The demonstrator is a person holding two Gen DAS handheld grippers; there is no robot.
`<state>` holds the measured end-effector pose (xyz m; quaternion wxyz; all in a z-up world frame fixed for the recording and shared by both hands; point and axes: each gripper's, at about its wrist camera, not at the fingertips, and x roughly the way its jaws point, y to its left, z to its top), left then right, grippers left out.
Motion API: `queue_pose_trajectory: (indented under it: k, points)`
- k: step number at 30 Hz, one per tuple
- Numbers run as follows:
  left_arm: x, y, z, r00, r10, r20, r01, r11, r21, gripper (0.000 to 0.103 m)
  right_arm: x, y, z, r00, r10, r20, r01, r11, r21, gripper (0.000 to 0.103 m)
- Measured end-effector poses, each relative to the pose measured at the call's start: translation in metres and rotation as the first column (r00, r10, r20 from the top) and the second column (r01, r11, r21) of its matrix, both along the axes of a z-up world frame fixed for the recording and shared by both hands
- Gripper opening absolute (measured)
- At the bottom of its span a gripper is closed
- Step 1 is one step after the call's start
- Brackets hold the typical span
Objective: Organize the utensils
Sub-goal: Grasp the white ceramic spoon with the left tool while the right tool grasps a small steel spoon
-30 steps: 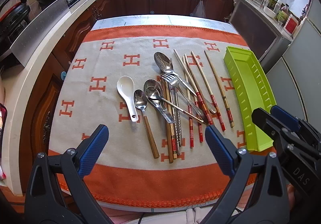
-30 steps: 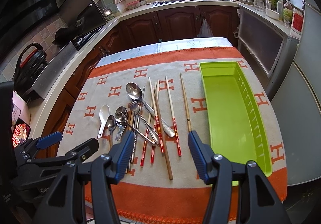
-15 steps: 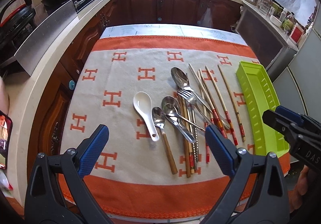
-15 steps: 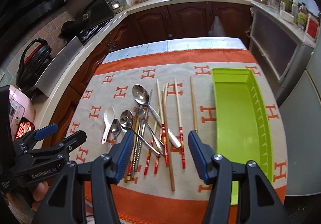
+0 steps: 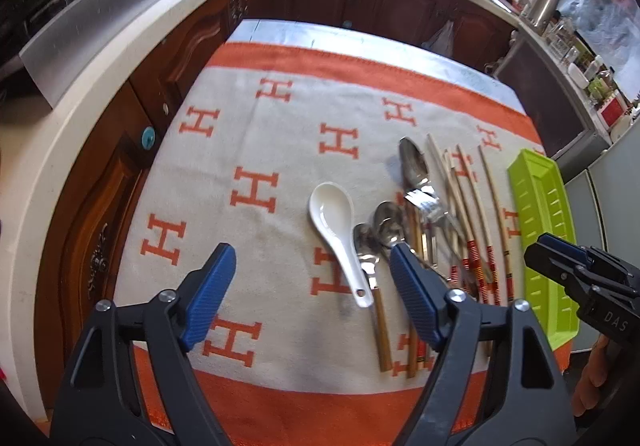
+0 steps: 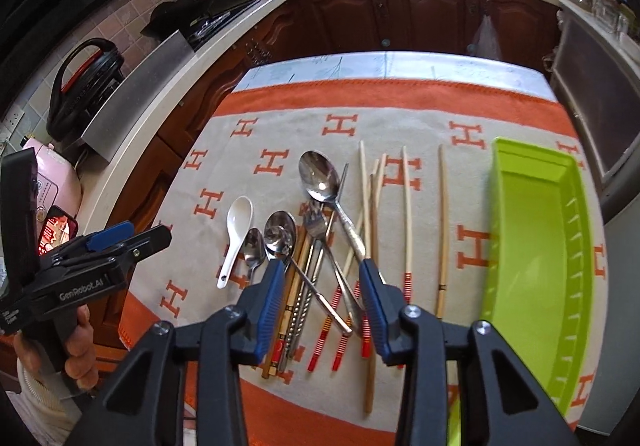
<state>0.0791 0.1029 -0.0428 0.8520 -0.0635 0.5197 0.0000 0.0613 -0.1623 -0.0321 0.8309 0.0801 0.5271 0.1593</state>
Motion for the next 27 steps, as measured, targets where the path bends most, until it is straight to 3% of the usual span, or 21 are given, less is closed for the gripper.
queue_pose_trajectory:
  k: [5, 11, 20, 27]
  points:
    - [0.012, 0.006, -0.038, 0.996, -0.013, -0.086, 0.006, 0.997, -0.081, 0.055, 0.007, 0.014, -0.022, 0.998, 0.025, -0.066, -0.022, 0.999, 0.047, 0.035]
    - [0.03, 0.011, -0.079, 0.981, -0.004, -0.194, -0.044, 0.969, -0.243, 0.046, 0.019, 0.024, -0.043, 0.99, 0.029, -0.14, -0.01, 0.992, 0.128, 0.034]
    - [0.039, 0.014, -0.111, 0.966, -0.004, -0.259, -0.108, 0.902, -0.418, 0.039, 0.03, 0.032, -0.068, 0.967, 0.024, -0.254, 0.035, 0.973, 0.228, 0.027]
    - [0.045, 0.005, -0.122, 0.962, -0.014, -0.273, -0.131, 0.852, -0.507, 0.037, 0.032, 0.034, -0.069, 0.967, 0.016, -0.254, 0.041, 0.975, 0.219, 0.026]
